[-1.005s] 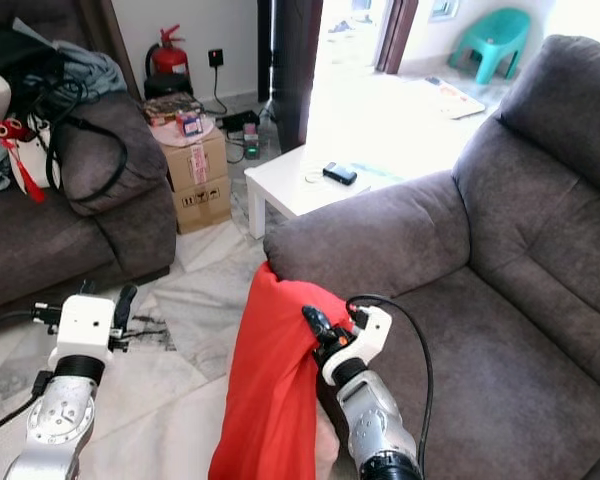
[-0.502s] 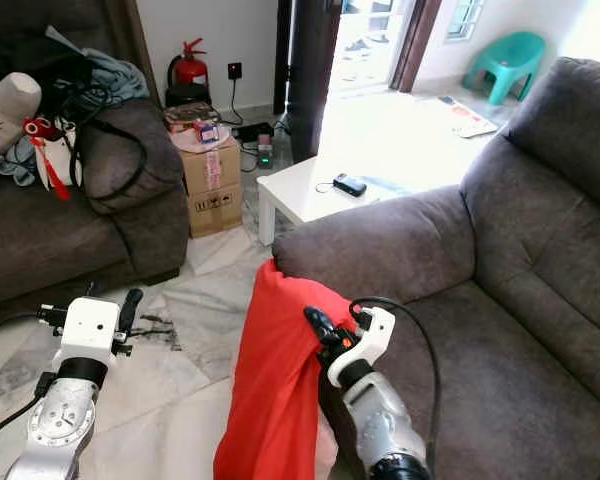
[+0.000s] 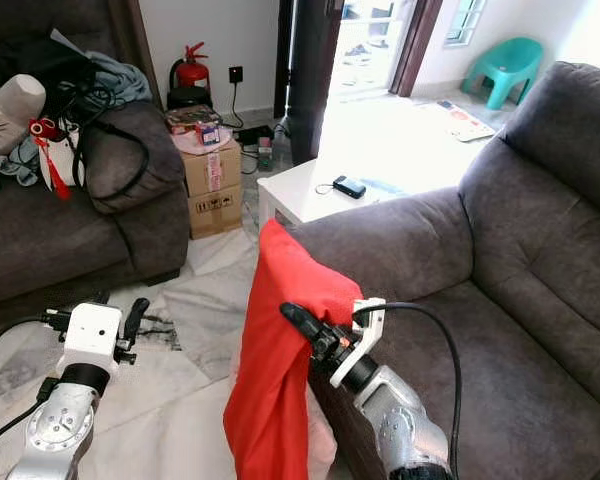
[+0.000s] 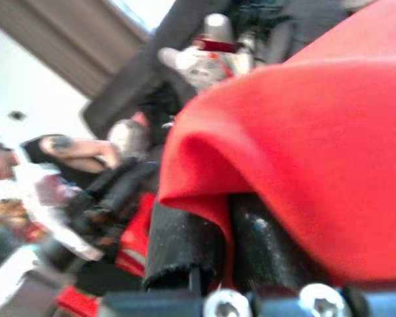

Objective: Move the pillow to the sofa from floor

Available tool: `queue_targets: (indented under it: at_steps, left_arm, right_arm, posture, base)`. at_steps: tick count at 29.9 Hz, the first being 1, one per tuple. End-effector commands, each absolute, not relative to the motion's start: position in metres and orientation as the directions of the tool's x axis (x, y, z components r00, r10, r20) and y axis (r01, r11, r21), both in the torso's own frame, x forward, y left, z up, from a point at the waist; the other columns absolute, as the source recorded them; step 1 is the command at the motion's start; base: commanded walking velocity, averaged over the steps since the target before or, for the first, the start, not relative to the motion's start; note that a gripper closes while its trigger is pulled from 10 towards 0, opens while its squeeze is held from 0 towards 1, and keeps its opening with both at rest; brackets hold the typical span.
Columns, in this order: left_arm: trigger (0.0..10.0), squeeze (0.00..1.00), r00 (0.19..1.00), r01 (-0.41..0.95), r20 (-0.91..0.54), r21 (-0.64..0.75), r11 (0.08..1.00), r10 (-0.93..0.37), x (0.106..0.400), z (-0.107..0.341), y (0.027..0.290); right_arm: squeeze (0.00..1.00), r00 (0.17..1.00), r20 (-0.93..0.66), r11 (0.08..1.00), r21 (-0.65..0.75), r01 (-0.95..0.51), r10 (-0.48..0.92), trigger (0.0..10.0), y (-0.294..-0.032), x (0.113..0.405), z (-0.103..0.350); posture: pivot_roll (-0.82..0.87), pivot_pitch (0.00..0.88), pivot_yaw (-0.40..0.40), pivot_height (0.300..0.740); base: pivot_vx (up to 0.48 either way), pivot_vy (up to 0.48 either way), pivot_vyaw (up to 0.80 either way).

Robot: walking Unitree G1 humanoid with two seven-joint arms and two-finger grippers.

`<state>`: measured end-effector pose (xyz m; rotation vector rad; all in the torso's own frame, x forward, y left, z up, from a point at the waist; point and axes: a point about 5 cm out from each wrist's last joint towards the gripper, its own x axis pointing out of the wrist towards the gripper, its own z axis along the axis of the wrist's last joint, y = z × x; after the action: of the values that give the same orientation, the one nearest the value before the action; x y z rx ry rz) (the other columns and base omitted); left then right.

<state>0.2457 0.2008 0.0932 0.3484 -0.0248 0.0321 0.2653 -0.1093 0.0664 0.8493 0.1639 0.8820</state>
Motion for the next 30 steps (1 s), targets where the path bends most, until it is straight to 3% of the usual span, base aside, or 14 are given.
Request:
queue_targets:
  at_steps: [1,6,11,16,18,19,20,22,25,27,30]
  left_arm:
    - [10.0,0.0,0.999,-0.025,0.033,0.328,0.944,0.015,0.245,0.097,0.201]
    - [10.0,0.0,0.999,-0.029,0.031,0.332,0.943,0.019,0.245,0.097,0.204]
    - [10.0,0.0,0.999,-0.035,0.038,0.335,0.941,0.024,0.248,0.1,0.205]
    - [10.0,0.0,0.998,-0.041,0.048,0.334,0.942,0.026,0.251,0.102,0.204]
    - [10.0,0.0,0.998,-0.044,0.054,0.331,0.943,0.028,0.252,0.103,0.204]
    - [10.0,0.0,0.998,-0.044,0.056,0.33,0.943,0.026,0.253,0.104,0.203]
    - [10.0,0.0,0.998,-0.044,0.056,0.33,0.943,0.026,0.253,0.104,0.203]
    - [10.0,0.0,0.998,-0.042,0.064,0.329,0.943,0.023,0.252,0.108,0.203]
    - [10.0,0.0,0.998,-0.035,0.064,0.329,0.944,0.015,0.251,0.109,0.203]
    - [10.0,0.0,0.998,-0.035,0.061,0.329,0.944,0.016,0.25,0.108,0.203]
    - [10.0,0.0,0.998,-0.034,0.059,0.329,0.944,0.016,0.25,0.108,0.203]
  right_arm:
    - [0.0,0.525,0.436,0.209,0.59,-0.78,0.731,10.0,-0.099,0.27,0.119]
    - [0.0,0.44,0.531,0.142,0.509,-0.849,0.724,10.0,-0.081,0.266,0.157]
    - [0.0,0.422,0.62,0.17,0.424,-0.889,0.661,10.0,-0.078,0.272,0.198]
    - [0.0,0.603,0.598,0.338,0.503,-0.795,0.528,10.0,-0.087,0.3,0.211]
    - [0.0,0.632,0.607,0.341,0.535,-0.773,0.482,10.0,-0.091,0.306,0.217]
    - [0.0,0.598,0.641,0.274,0.538,-0.797,0.481,10.0,-0.091,0.304,0.221]
    - [0.0,0.598,0.641,0.274,0.538,-0.797,0.481,10.0,-0.091,0.304,0.221]
    - [0.0,0.457,0.68,0.16,0.454,-0.877,0.573,10.0,-0.085,0.288,0.223]
    - [0.0,0.421,0.646,0.157,0.426,-0.891,0.637,10.0,-0.08,0.281,0.215]
    - [0.0,0.328,0.68,0.043,0.4,-0.915,0.656,10.0,-0.074,0.272,0.217]
    - [0.0,0.267,0.718,-0.029,0.371,-0.928,0.642,10.0,-0.067,0.265,0.226]
  posture:
    - [0.23,0.0,-0.127,0.74]
    - [0.23,0.0,-0.127,0.74]
    - [0.24,0.0,-0.125,0.74]
    - [0.23,0.0,-0.126,0.74]
    - [0.23,0.0,-0.126,0.74]
    - [0.24,0.0,-0.128,0.74]
    - [0.24,0.0,-0.128,0.74]
    - [0.24,0.0,-0.132,0.74]
    - [0.25,0.0,-0.133,0.74]
    - [0.25,0.0,-0.133,0.74]
    - [0.25,0.0,-0.134,0.74]
  base:
    - [0.0,0.0,0.0]
    - [0.0,0.0,0.0]
    - [0.0,0.0,0.0]
    - [0.0,0.0,0.0]
    - [0.0,0.0,0.0]
    - [0.0,0.0,0.0]
    - [0.0,0.0,0.0]
    - [0.0,0.0,0.0]
    - [0.0,0.0,0.0]
    - [0.0,0.0,0.0]
    - [0.0,0.0,0.0]
